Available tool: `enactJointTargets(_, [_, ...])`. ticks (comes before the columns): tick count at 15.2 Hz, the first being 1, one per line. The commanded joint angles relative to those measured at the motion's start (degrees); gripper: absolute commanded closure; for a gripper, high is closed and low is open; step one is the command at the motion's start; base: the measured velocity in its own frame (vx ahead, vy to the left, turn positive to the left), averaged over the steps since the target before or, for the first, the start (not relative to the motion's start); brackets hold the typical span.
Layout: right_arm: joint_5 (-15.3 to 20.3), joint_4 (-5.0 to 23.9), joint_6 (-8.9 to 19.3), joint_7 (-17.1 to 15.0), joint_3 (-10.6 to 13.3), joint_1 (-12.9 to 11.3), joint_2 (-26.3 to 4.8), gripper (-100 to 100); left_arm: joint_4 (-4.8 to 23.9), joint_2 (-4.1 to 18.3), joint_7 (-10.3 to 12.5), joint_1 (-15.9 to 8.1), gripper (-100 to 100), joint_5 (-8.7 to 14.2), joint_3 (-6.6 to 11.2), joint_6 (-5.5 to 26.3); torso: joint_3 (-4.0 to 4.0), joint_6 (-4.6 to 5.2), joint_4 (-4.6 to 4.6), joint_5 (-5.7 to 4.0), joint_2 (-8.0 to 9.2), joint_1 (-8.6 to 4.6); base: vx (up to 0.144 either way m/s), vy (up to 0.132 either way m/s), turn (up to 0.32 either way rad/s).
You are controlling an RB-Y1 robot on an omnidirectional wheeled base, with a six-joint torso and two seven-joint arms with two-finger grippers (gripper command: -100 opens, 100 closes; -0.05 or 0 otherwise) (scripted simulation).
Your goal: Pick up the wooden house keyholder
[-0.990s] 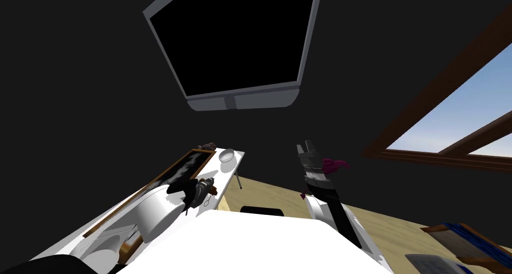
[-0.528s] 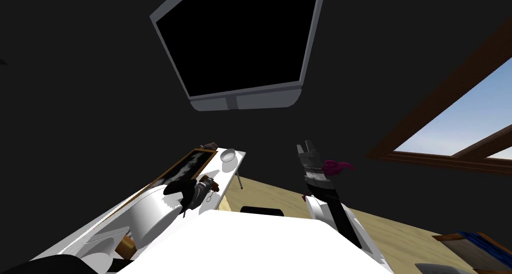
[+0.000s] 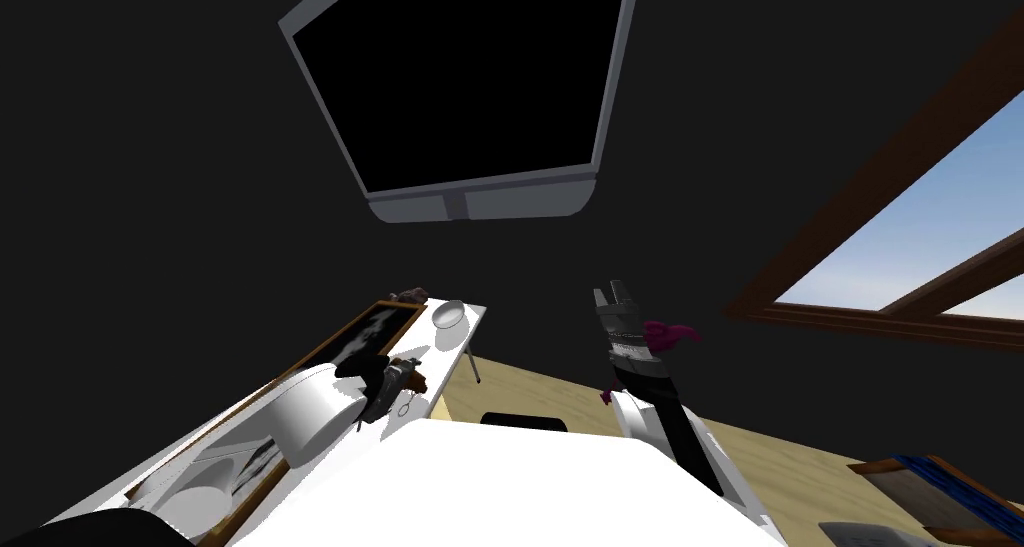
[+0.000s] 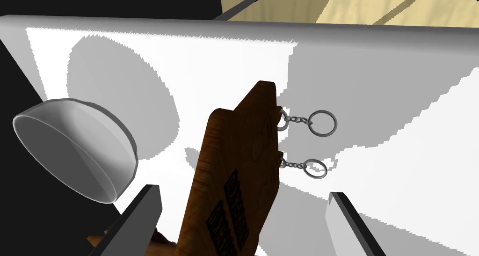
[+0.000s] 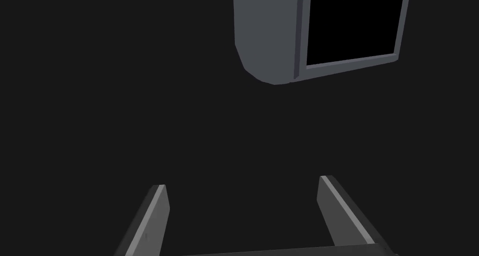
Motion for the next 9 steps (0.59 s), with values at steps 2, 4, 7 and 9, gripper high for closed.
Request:
enactJointTargets(2, [0.0, 0.0, 0.0, 0.0, 0.0, 0.0, 0.0, 0, 0.9, 1.4, 0.7, 0.4, -100, -0.6, 0.86, 2.6, 0.00, -0.01, 0.00, 0.00, 0.00, 0.01, 0.074, -0.044, -0.035])
enactJointTargets(4, [0.0, 0.0, 0.0, 0.0, 0.0, 0.0, 0.0, 0, 1.5, 2.4, 1.0, 0.6, -100, -0.8, 1.41, 4.1, 0.00, -0.01, 0.00, 0.01, 0.01, 0.07, 0.066, -0.035, -0.026])
enactJointTargets(7, [0.0, 0.0, 0.0, 0.0, 0.0, 0.0, 0.0, 0, 2.2, 4.0, 1.7, 1.2, -100, -1.1, 2.20, 6.5, 0.03, -0.02, 0.01, 0.02, 0.06, 0.10, 0.061, -0.034, -0.025])
enactJointTargets(9, [0.0, 0.0, 0.0, 0.0, 0.0, 0.0, 0.0, 0, 2.3, 5.0, 2.2, 1.7, -100, -1.3, 2.69, 8.0, 0.04, -0.01, 0.01, 0.02, 0.07, 0.10, 0.061, -0.029, -0.021])
